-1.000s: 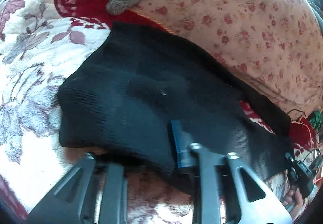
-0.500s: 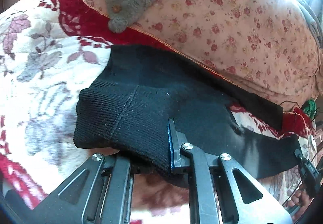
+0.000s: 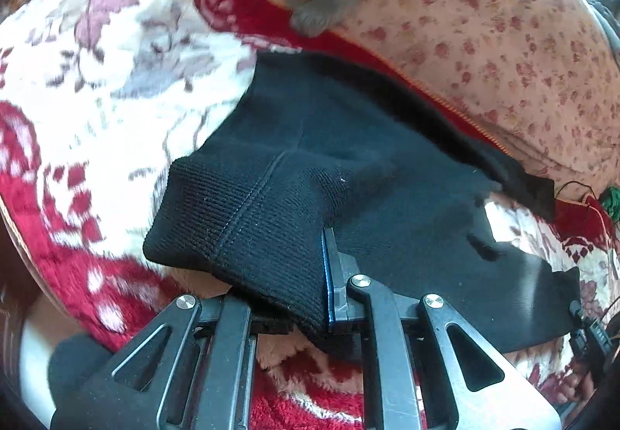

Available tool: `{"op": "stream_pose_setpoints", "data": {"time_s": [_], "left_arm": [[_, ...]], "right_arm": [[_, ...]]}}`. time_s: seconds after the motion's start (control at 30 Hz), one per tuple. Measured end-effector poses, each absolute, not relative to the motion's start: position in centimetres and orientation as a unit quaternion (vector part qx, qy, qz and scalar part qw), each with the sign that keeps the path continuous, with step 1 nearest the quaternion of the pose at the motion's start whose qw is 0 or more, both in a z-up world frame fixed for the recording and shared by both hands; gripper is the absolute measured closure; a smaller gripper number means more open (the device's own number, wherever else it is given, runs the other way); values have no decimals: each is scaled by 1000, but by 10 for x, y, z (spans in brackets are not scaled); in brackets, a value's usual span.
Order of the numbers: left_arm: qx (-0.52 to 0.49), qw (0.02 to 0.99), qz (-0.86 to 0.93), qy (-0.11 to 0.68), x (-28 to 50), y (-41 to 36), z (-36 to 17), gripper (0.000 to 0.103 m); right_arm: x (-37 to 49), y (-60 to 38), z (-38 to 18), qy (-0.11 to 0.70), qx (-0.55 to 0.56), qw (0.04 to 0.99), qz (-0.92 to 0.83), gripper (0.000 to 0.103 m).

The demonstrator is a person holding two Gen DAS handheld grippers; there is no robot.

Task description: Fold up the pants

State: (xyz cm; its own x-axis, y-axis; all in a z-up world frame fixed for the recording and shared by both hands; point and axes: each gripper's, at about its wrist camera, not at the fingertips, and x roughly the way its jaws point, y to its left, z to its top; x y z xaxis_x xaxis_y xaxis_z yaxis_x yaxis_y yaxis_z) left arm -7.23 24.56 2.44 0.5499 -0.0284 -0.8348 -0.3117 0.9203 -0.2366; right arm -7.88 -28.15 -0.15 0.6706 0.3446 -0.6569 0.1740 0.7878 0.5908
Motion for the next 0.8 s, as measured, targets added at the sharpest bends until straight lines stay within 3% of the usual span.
{"op": "stream_pose_setpoints", "data": {"time_s": [0.2, 0.4, 0.53, 0.63, 0.7, 0.8], "left_arm": [[-150, 866, 110, 464, -69, 230, 18, 93], [-149, 867, 106, 464, -69, 230, 17, 93], [-152, 868, 109, 460, -70, 229, 16, 91], [-160, 867, 105, 460, -74, 231, 17, 84], [-160, 864, 104, 466, -76, 233, 17, 72], [-165, 858, 101, 476, -82, 239, 19, 67]], "right_arm": [[-71, -334, -10, 359, 407, 840, 8, 67], [-90, -349, 21, 318, 340, 883, -58, 72], [-86, -351, 9, 376, 292, 875, -91, 72], [-87, -350, 0, 417, 219, 867, -162, 72], [-94, -352, 4, 411, 206, 870, -179, 71], [-101, -351, 22, 399, 191, 878, -183, 69]]}}
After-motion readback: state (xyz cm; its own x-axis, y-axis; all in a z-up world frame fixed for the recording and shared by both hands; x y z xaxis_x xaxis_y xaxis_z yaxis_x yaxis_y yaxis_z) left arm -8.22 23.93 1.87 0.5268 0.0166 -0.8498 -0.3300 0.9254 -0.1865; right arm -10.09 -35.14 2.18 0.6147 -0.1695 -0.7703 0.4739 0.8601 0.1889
